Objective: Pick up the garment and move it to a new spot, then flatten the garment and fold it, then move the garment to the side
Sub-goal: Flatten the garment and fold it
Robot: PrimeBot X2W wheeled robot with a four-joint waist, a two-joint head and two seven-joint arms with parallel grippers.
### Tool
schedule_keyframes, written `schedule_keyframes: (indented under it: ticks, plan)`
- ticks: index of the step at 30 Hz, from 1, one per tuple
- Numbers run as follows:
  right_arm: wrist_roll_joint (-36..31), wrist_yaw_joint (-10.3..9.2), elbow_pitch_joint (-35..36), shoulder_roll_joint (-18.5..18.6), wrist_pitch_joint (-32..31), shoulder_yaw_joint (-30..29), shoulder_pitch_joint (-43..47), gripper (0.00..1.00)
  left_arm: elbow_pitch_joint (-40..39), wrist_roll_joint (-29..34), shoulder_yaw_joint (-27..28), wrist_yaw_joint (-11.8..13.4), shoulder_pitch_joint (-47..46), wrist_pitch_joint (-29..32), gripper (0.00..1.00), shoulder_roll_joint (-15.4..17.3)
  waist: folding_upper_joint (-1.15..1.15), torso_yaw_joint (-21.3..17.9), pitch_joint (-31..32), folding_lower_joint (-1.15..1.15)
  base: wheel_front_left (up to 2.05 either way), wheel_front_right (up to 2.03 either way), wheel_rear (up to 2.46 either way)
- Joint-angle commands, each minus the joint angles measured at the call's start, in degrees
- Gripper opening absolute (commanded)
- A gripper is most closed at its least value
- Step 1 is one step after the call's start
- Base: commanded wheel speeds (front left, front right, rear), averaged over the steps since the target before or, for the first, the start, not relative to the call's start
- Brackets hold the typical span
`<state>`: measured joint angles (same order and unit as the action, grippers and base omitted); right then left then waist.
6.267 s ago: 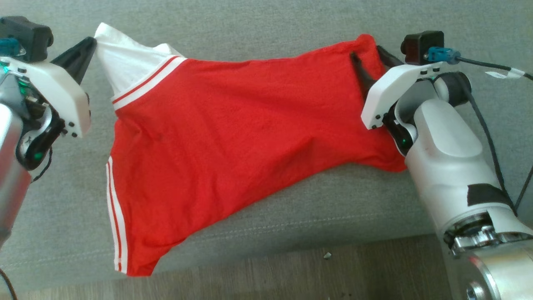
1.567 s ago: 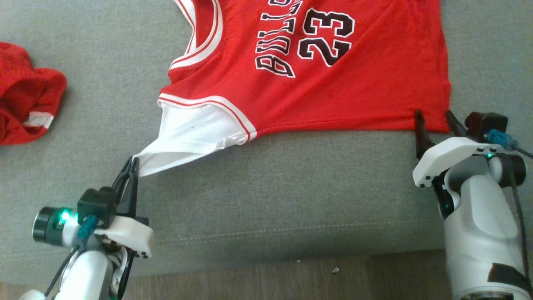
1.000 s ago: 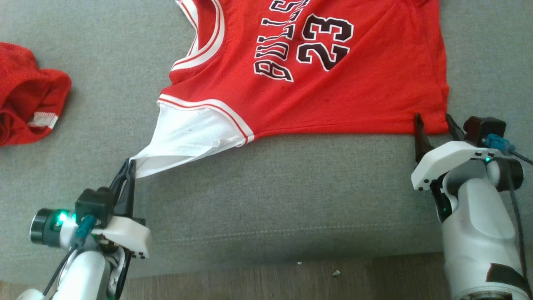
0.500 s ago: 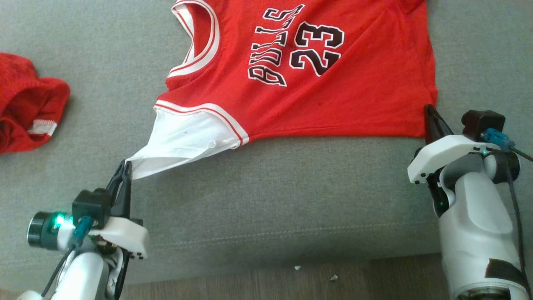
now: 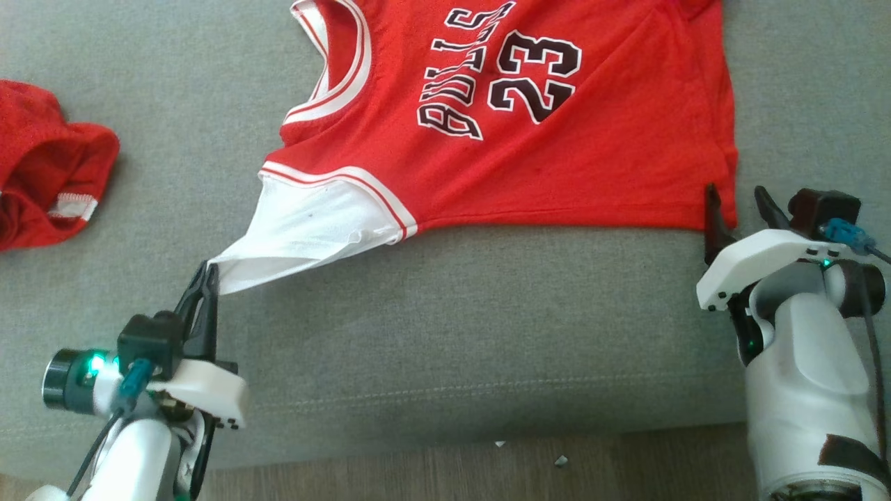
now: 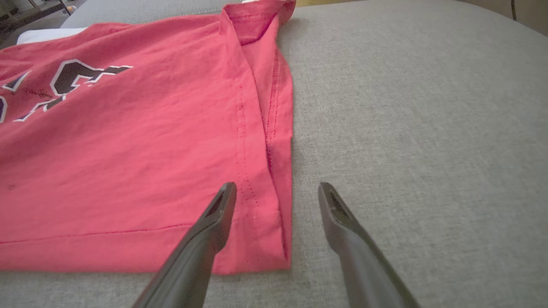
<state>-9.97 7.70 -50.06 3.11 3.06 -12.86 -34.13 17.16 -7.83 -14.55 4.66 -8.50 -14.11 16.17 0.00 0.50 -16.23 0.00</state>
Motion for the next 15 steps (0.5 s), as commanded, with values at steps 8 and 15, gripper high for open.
schedule_keyframes:
  ticks: [8,15]
  plan:
    - [-0.2,-0.21,-0.1,-0.2,0.2,2.4,-1.3,0.14,-2.2,-0.6,1.7,1.1,-0.6,0.3,0.0,2.3,0.0,0.3,-0.1,0.0,0.0,0.0,0.0]
    - [-0.8,-0.21,0.5,-0.2,0.9,3.1,-1.3,0.0,-2.8,-0.9,1.6,1.7,-0.5,0.6,0.0,2.5,0.0,0.0,1.1,0.0,0.0,0.0,0.0]
